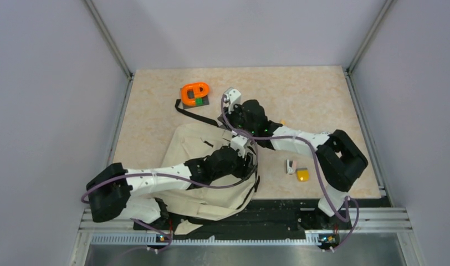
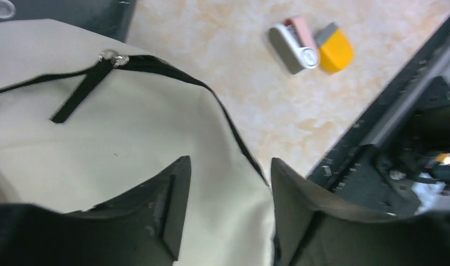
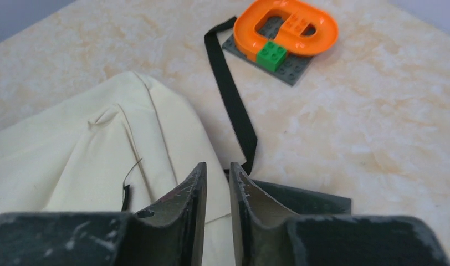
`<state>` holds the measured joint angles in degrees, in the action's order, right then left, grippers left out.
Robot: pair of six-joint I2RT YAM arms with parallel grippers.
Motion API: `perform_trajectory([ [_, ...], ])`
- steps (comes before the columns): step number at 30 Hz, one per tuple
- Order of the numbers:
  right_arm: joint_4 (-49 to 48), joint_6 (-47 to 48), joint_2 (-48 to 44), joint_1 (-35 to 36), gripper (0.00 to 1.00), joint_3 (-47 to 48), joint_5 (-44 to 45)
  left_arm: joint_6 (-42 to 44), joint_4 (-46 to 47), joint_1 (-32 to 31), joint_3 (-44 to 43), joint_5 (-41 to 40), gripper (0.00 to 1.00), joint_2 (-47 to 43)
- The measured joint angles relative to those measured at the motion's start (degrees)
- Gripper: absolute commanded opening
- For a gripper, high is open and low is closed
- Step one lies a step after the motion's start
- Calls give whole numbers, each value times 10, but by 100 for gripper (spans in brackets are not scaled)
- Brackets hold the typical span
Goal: Pack the student bag
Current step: Unzip the student bag at the center of the board.
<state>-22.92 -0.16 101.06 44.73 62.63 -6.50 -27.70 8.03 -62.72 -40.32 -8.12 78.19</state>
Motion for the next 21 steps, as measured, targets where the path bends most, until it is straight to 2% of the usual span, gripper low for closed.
perform_trajectory([
  [1, 7, -7, -15, -2, 44, -1, 8, 3, -8, -5, 2, 1, 72, -15],
  [3, 22, -19, -50, -7, 59, -6, 24, 2, -23, -14, 3, -3, 77, -47],
  [8, 62, -51, -144, -24, 76, -41, 74, -7, -89, -15, -5, -68, 88, -122],
  [12, 96, -79, -211, -39, 79, -96, 114, -23, -145, -5, -13, -125, 91, -167],
  [15, 124, -97, -253, -46, 80, -137, 134, -29, -164, 16, -13, -135, 90, -189],
  [21, 187, -133, -306, -47, 79, -174, 146, -10, -153, 96, -13, -74, 85, -172],
])
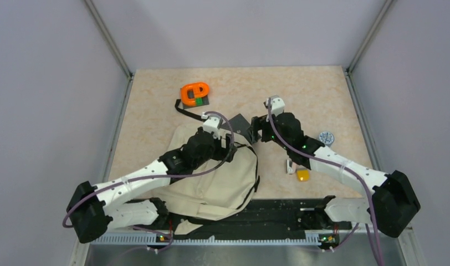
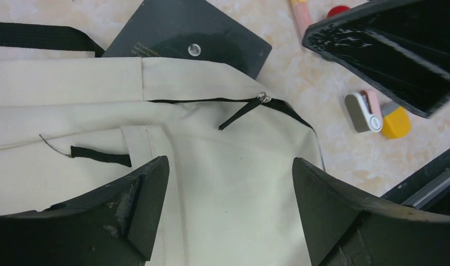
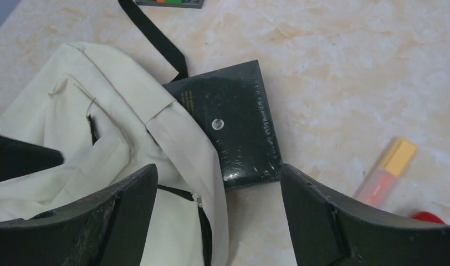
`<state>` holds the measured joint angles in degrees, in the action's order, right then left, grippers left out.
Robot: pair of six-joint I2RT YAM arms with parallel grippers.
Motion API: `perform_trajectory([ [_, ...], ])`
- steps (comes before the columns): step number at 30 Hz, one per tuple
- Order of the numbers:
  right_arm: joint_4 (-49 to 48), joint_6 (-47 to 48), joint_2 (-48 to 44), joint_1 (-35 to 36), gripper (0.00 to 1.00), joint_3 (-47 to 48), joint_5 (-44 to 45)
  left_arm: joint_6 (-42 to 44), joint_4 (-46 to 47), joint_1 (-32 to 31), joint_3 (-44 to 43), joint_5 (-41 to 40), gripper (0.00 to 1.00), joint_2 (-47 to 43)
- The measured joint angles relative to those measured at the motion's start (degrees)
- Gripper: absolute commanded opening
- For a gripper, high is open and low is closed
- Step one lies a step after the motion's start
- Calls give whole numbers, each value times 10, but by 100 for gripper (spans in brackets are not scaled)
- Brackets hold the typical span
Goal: Pack the student bag
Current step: Unzip the student bag at the center of the board.
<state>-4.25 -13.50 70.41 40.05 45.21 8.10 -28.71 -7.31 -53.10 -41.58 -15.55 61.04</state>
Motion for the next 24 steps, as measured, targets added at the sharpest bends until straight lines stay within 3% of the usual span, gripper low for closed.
perform_trajectory([
  [5, 6, -42, -42, 0, 78, -49, -41, 71, 18, 29, -1, 65, 73, 58],
  [11, 9, -79, -64, 0, 77, -127, -107, 146, 30, 49, -37, 130, 67, 139],
  [24, 19, -102, -97, 0, 76, -176, -155, 193, 47, 69, -105, 193, 54, 249],
])
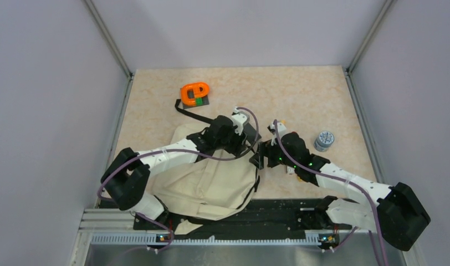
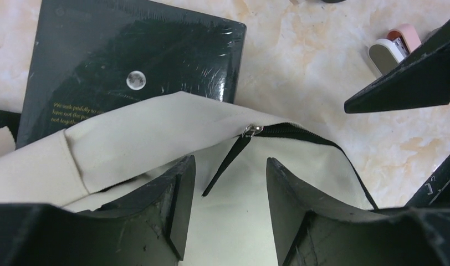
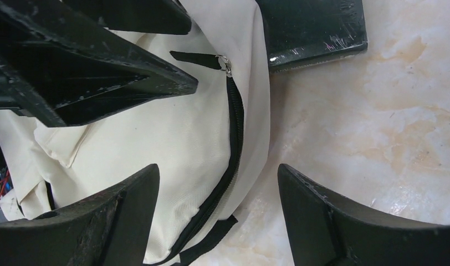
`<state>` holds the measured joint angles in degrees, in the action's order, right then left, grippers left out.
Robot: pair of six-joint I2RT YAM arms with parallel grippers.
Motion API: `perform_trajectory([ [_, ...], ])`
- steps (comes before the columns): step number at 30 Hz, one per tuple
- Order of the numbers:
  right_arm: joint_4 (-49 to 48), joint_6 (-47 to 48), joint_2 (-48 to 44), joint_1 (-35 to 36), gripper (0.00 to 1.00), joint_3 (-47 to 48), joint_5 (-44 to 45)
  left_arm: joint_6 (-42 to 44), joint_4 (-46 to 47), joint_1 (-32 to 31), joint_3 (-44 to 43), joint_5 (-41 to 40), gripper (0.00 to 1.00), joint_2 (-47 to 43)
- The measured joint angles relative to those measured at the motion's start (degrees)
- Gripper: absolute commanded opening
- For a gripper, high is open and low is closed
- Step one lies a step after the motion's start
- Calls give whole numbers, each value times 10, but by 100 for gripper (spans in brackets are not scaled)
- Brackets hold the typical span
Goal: Pack the student bag
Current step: Unzip the student bag at the center of the board.
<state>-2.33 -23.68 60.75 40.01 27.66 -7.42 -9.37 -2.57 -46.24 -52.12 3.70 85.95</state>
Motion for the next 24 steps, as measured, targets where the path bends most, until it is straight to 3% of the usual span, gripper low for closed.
perform_trajectory([
  [6, 0, 0, 0, 0, 76, 0, -3, 11, -10, 0, -33, 10, 52, 45],
  [13, -2, 0, 9, 0, 73, 0, -16, 18, -23, 0, -39, -2, 40, 65],
  [20, -15, 0, 32, 1, 63, 0, -21, 18, -27, 0, -40, -12, 10, 76],
  [24, -24, 0, 55, 4, 55, 0, -18, 18, -28, 1, -40, -12, 1, 76],
])
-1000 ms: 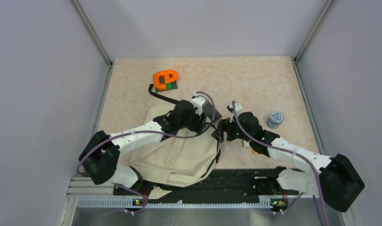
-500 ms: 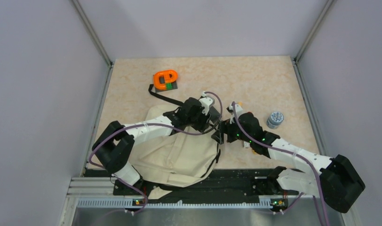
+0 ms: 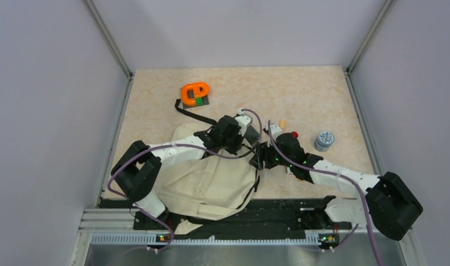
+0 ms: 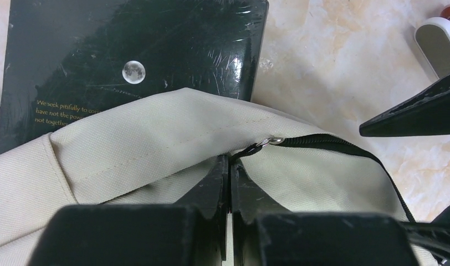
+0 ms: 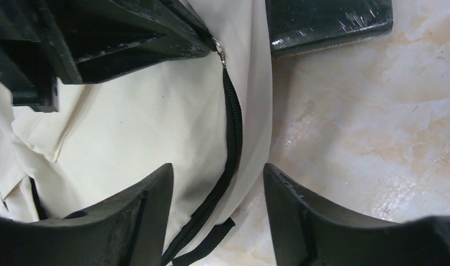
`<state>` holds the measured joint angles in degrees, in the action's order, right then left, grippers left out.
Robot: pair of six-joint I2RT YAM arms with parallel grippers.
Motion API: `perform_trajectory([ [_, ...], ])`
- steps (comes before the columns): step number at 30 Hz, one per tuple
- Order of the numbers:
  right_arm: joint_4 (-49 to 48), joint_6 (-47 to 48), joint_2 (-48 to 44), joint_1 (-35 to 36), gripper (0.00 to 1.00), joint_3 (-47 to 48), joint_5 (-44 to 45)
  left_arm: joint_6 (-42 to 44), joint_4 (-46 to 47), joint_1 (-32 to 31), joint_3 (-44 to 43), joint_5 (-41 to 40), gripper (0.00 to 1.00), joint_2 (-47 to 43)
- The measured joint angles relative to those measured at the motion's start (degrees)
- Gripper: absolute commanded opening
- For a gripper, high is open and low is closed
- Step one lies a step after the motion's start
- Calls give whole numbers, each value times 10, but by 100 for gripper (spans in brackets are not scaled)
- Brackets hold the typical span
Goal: Pack the student bag
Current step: Unzip the student bag at the center of the board.
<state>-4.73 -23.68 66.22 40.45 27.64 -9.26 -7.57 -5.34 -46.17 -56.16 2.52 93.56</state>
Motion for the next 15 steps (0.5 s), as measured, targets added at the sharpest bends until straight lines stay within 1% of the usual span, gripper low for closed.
perform_trajectory([
  [2, -2, 0, 9, 2, 41, 0, 5, 0, 0, 0, 0, 0, 0, 0],
  [3, -2, 0, 14, 3, 31, 0, 8, 0, 0, 0, 0, 0, 0, 0],
  [5, -4, -3, 24, 7, 13, 0, 15, 0, -1, 0, 0, 0, 0, 0],
  [7, -4, 0, 30, 11, 0, 0, 21, 0, -3, 0, 0, -1, 0, 0],
  [15, -3, -15, 30, 19, 0, 2, 63, -17, -26, -1, -3, -51, 0, -7],
])
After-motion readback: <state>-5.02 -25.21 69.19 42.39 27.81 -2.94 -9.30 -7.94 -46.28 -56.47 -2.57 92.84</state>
